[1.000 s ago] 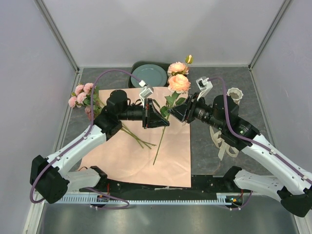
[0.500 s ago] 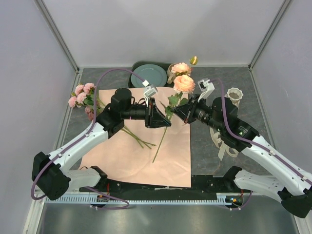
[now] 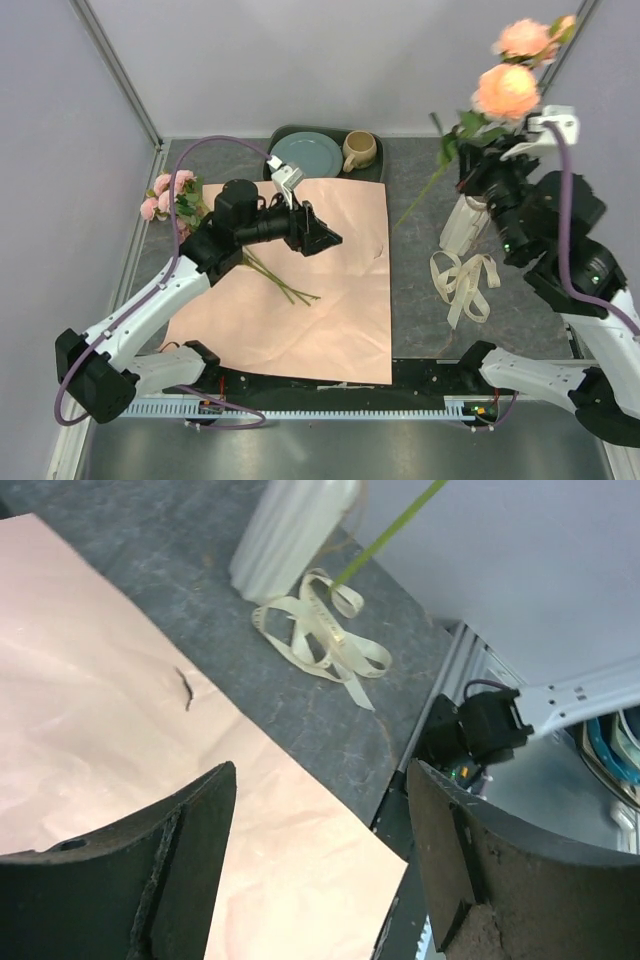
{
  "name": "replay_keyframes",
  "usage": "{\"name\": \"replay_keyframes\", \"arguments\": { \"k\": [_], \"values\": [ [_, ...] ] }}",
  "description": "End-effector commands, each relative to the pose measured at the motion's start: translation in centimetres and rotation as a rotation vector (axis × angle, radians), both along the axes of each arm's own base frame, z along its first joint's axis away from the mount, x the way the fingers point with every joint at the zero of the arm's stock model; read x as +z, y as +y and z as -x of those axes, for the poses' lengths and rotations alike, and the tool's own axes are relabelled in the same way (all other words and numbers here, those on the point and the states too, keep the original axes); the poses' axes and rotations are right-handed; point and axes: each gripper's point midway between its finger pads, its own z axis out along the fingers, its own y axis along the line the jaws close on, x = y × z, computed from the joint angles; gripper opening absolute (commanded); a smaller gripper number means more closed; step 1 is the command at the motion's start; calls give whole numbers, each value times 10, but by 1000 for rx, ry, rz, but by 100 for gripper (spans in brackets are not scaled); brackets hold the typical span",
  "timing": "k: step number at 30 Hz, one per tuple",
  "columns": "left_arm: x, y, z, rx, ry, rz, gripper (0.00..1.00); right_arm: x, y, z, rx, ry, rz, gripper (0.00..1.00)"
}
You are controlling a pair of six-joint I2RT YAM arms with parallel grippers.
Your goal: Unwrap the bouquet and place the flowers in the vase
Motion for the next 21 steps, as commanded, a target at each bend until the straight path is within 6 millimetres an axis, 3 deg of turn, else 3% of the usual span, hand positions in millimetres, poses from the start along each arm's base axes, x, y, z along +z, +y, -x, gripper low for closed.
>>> {"name": "replay_keyframes", "arguments": {
  "k": [1,4,9,15,21],
  "values": [
    [-3,17,-31,130,37,-21,75,54,-78,9,-339,-71,136,0],
    [-9,22,-39,121,112,11,74,70,-100,9,-479,-74,195,0],
    [-11,32,-53,114,200,96,72,79,-108,4,-586,-79,222,0],
    [-9,36,-55,116,196,103,72,58,-102,-11,-648,-56,310,0],
    [-9,35,-55,110,201,103,72,57,-103,-16,-661,-87,295,0]
  ]
}}
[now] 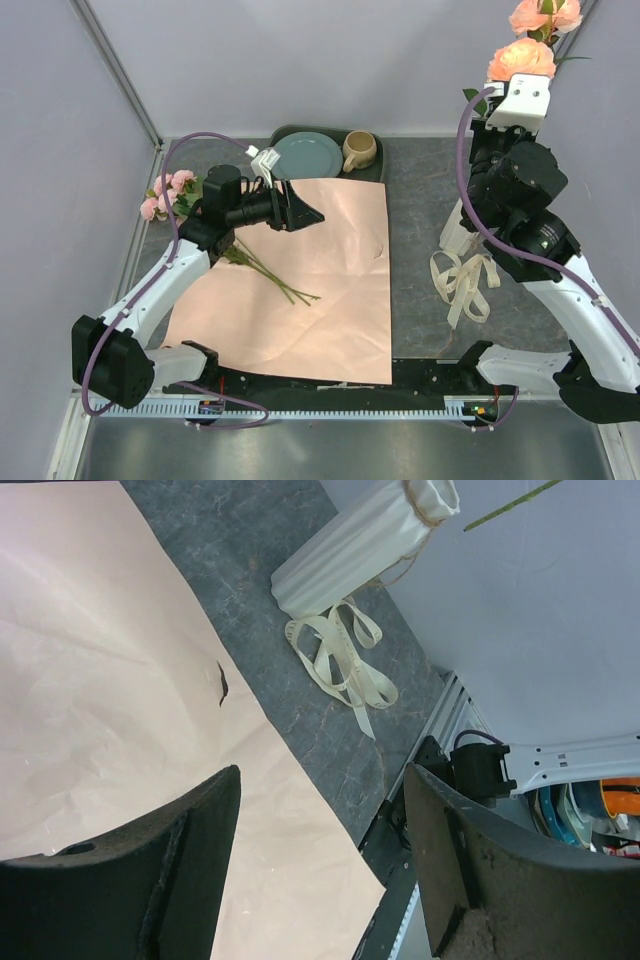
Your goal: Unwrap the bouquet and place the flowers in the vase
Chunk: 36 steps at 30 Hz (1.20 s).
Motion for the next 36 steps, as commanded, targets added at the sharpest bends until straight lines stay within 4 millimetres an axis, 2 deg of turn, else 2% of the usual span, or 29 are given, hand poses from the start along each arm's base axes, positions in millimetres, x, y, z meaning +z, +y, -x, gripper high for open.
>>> {"name": "replay_keyframes", "arguments": {
  "k": [1,10,14,18,20,21,23,24,28,36],
  "values": [
    [14,-4,5,-34,-15,46,72,20,-19,9,-56,-86,-52,0],
    [14,-4,5,-38,-16,46,72,21,-23,-12,-80,-120,-62,0],
    [15,-3,5,-38,-20,48,73,10,-27,-25,-102,-103,-51,0],
    [16,-3,7,-46,-15,51,74,-16,-38,-39,-129,-80,-56,0],
    [16,-3,6,-47,-14,51,74,-23,-39,-42,-105,-94,-86,0],
    [16,-3,6,-49,-10,54,75,-36,-43,-47,-112,-76,-84,0],
    [14,-4,5,-52,5,56,75,-46,-45,-50,-97,-77,-110,0],
    [14,-4,5,-57,10,59,75,-58,-49,-54,-103,-73,-141,0],
    [12,-3,4,-55,23,62,82,-88,-52,-62,-84,-46,-182,0],
    [11,1,0,-54,43,81,83,-158,-63,-74,-102,48,-236,0]
  ]
}}
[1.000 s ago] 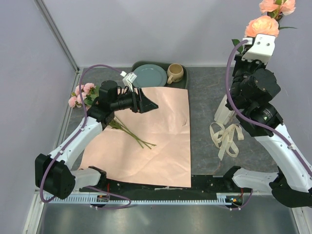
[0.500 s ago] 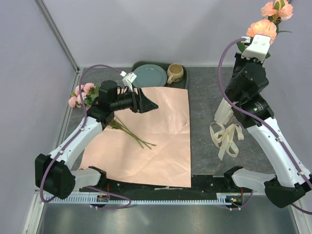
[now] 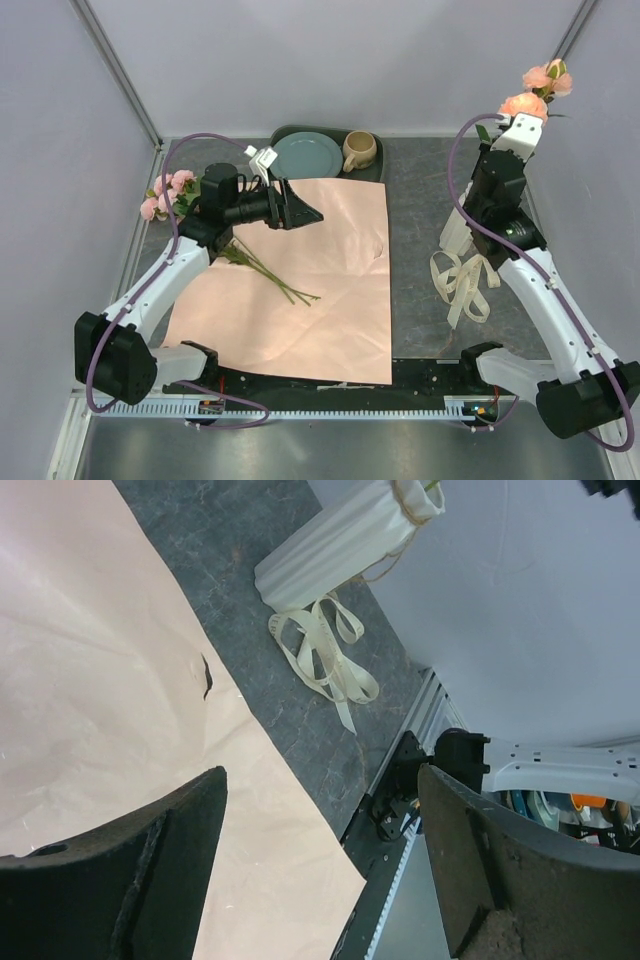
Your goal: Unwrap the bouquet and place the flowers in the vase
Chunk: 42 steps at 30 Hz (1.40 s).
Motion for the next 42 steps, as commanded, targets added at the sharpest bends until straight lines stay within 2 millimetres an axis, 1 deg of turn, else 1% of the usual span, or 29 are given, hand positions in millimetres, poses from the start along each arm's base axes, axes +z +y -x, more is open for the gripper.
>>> {"name": "replay_keyframes", "arguments": {
  "k": [1,2,4,5,8,13,15,16,18,19,21,23,24,26,27,29,30,31,32,33,35,36,39,40,42],
  "values": [
    [13,-1,-1,-21,-10,51,83,-22,1,-5,31,-25,-100,0],
    [13,0,-1,-21,-8,52,83,-33,1,-6,36,-8,-102,0],
    [12,0,-2,-19,-4,52,83,-43,0,-6,33,7,-106,1],
    [12,1,-2,-17,-3,53,83,-52,0,-6,30,21,-108,2],
    [11,0,-2,-19,0,53,84,-67,0,-7,33,48,-107,4],
    [11,1,-1,-20,8,55,83,-80,1,-8,36,73,-112,10],
    [12,2,-2,-18,6,57,83,-88,1,-7,38,85,-116,10],
    [11,2,-2,-18,8,56,83,-93,2,-7,43,96,-114,12],
    [11,2,-1,-19,8,57,83,-95,2,-7,45,100,-116,17],
    [11,2,-2,-18,11,57,83,-96,2,-6,43,107,-116,24],
    [10,2,-2,-17,14,57,83,-93,3,-5,43,107,-127,31],
    [10,2,-2,-16,12,56,83,-91,1,-1,32,124,-132,43],
    [11,2,-2,-14,12,57,83,-90,0,1,25,132,-134,51],
    [11,3,-2,-14,11,58,84,-88,-3,8,9,161,-145,60],
    [11,2,-2,-17,14,58,84,-87,-2,10,12,167,-147,68],
    [11,3,-2,-14,12,57,84,-84,-3,19,15,187,-155,79],
    [11,3,-1,-16,12,57,84,-86,-4,23,17,209,-152,87],
    [10,2,-2,-15,16,57,84,-79,-3,26,23,200,-163,89],
    [10,3,-2,-14,16,57,84,-74,-3,30,32,192,-169,93],
    [11,3,-2,-14,13,59,84,-76,0,35,52,217,-174,96],
    [9,3,-4,-9,17,57,84,-64,5,41,89,194,-203,98],
    [10,4,-4,-3,17,56,85,-65,7,46,110,213,-209,98],
    [8,11,-11,33,14,50,85,-51,27,55,236,186,-260,98],
    [8,15,-16,56,14,49,85,-47,44,56,331,182,-282,98],
    [6,22,-21,86,18,45,85,-36,63,62,431,158,-297,98]
  ]
}}
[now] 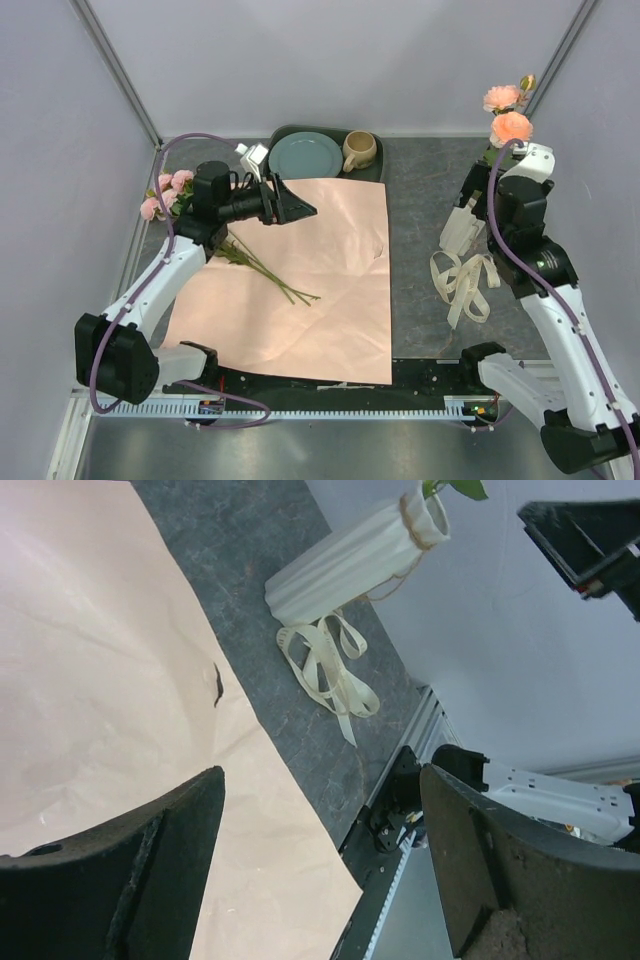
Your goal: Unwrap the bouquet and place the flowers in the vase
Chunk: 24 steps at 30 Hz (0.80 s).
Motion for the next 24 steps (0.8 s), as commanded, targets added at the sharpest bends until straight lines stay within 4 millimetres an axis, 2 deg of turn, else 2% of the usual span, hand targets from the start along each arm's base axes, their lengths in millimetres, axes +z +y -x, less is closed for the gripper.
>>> {"name": "replay_keyframes", "arguments": {
  "k": [1,3,4,5,6,7,8,9,10,11,12,14,15,16,17,18,19,20,21,22,23,24],
  "values": [
    [0,16,-18,86,8,11,84,30,53,14,274,-59,-109,98],
    [-3,23,-24,119,12,3,84,36,96,17,455,-70,-156,98],
    [-7,29,-29,151,20,-13,82,36,113,18,519,-66,-177,98],
    [-8,32,-31,168,18,-24,82,28,145,21,627,-34,-196,98],
    [-8,35,-34,186,16,-38,82,30,163,19,673,-54,-213,98],
    [-16,41,-38,234,24,-83,81,17,179,19,702,-32,-236,98],
    [-20,47,-42,275,35,-108,81,5,205,23,763,-6,-248,98],
    [-23,54,-45,320,46,-131,81,8,223,20,805,-43,-278,98],
    [-30,68,-52,410,65,-173,80,-9,238,21,834,-18,-290,98],
    [-42,77,-49,454,115,-213,80,-25,259,22,872,16,-291,98],
    [-49,87,-48,502,129,-235,80,-21,273,18,896,-33,-312,98],
    [-66,119,-54,667,179,-293,80,-52,302,16,936,-2,-324,96],
    [-70,141,-60,769,185,-315,79,-51,314,10,957,-55,-344,95],
    [-74,152,-61,828,213,-307,77,-72,329,5,967,-30,-337,93],
    [-81,161,-63,872,234,-306,75,-80,337,0,967,-33,-333,91],
    [-88,174,-68,933,267,-297,72,-77,347,-7,969,-77,-343,90],
    [-96,177,-70,950,291,-297,71,-102,361,-9,982,-35,-324,89],
    [-101,181,-74,961,316,-298,70,-100,370,-11,1001,-76,-308,88],
    [-106,183,-77,970,360,-281,69,-111,375,-10,999,-77,-286,88],
    [-128,183,-81,962,432,-301,68,-126,385,-3,1026,-64,-267,88],
    [-129,182,-87,959,456,-290,66,-131,390,0,1040,-75,-262,88],
    [-141,183,-87,961,514,-300,64,-135,392,5,1057,-106,-276,88]
  ]
}}
